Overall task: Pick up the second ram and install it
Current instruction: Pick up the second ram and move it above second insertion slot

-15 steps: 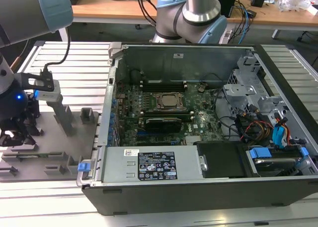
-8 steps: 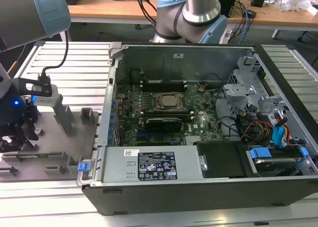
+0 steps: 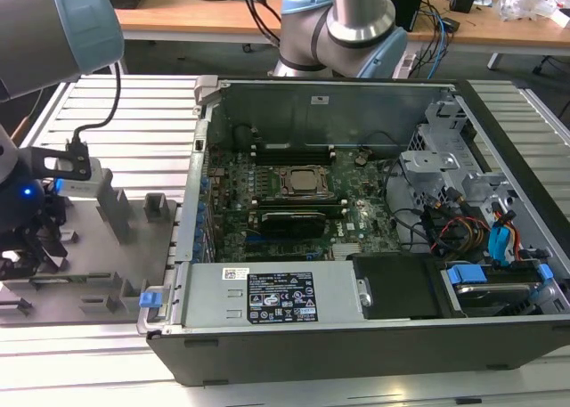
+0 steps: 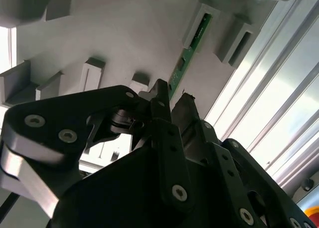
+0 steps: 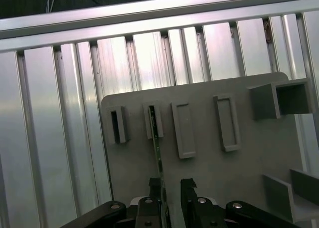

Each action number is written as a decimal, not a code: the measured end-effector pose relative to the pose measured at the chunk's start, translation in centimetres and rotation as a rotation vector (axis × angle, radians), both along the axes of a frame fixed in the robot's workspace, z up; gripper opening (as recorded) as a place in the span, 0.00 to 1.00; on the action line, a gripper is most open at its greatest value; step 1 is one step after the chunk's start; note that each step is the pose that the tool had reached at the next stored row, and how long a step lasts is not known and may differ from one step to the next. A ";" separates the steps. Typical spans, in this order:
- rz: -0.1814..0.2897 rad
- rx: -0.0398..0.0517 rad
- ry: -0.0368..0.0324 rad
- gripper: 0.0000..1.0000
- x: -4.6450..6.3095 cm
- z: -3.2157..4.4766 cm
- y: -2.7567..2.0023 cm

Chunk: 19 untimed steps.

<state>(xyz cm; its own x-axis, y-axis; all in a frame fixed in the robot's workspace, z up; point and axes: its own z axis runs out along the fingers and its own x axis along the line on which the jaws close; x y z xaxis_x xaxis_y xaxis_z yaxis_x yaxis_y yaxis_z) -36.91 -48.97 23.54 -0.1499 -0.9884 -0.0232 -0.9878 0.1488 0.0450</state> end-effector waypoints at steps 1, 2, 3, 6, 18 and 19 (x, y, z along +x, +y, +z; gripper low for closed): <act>0.000 0.0000 0.0000 0.30 0.0 -0.08 -0.01; 0.000 0.0000 0.0000 0.30 0.0 -0.15 -0.01; 0.000 0.0000 -0.0001 0.30 0.0 -0.24 -0.02; 0.000 0.0001 -0.0001 0.30 0.0 -0.44 -0.11; 0.084 0.0000 0.0000 0.30 -0.2 -2.88 -0.64; 0.084 0.0000 0.0000 0.30 -0.2 -3.17 -0.60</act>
